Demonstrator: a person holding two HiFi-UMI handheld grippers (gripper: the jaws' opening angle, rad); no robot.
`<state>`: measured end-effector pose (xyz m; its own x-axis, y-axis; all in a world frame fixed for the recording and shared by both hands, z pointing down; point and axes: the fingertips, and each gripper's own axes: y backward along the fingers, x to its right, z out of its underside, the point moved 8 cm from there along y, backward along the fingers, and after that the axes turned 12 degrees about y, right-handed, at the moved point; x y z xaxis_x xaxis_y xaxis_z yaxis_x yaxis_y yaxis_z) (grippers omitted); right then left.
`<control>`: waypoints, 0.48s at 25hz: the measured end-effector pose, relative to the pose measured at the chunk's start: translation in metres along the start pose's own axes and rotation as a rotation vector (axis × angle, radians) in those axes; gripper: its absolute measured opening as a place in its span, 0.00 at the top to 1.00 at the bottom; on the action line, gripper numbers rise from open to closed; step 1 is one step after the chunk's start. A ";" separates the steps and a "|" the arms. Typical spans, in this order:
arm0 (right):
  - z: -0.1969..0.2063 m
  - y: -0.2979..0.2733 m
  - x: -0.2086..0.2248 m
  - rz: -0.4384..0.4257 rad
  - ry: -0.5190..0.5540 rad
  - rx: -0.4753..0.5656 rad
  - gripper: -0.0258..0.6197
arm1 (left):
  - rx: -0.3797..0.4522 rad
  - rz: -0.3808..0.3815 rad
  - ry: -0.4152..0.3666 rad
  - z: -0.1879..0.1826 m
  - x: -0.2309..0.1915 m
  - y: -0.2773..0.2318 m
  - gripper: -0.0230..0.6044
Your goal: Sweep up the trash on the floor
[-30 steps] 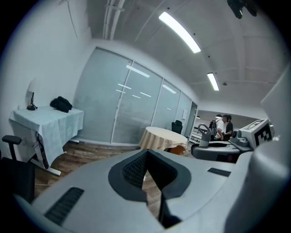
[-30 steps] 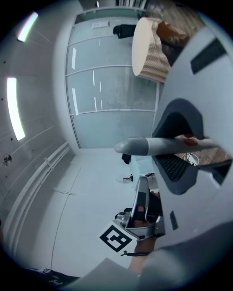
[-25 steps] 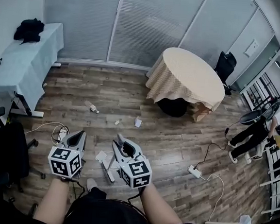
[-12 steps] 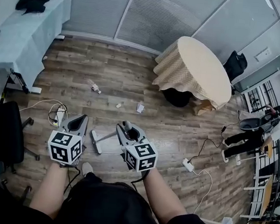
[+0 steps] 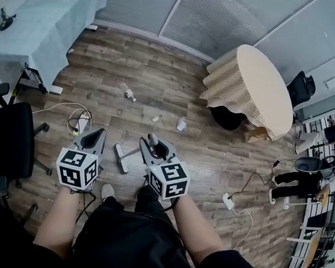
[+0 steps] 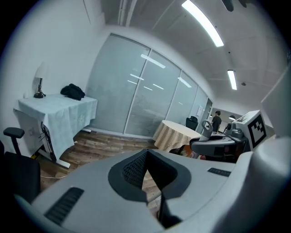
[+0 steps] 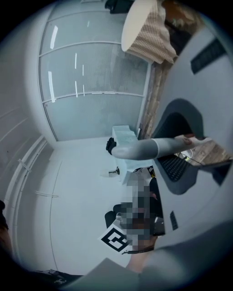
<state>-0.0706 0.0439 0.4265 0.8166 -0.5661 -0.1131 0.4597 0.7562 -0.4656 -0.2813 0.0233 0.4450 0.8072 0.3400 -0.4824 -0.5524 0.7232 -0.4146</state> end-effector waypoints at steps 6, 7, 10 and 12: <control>0.002 -0.004 0.012 -0.075 -0.026 0.018 0.80 | 0.032 -0.079 -0.001 0.002 0.010 -0.008 0.97; 0.005 -0.007 0.015 -0.092 -0.031 0.019 0.80 | 0.039 -0.089 -0.003 0.001 0.014 -0.009 0.97; 0.019 -0.013 0.025 -0.138 -0.033 0.024 0.80 | 0.052 -0.095 0.007 0.000 0.035 -0.016 0.97; 0.034 -0.019 0.035 -0.149 -0.028 0.013 0.80 | 0.040 -0.096 0.006 0.003 0.048 -0.025 0.97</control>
<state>-0.0387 0.0206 0.4618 0.7486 -0.6628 -0.0187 0.5808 0.6691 -0.4636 -0.2281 0.0237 0.4347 0.8548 0.2644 -0.4465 -0.4636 0.7756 -0.4283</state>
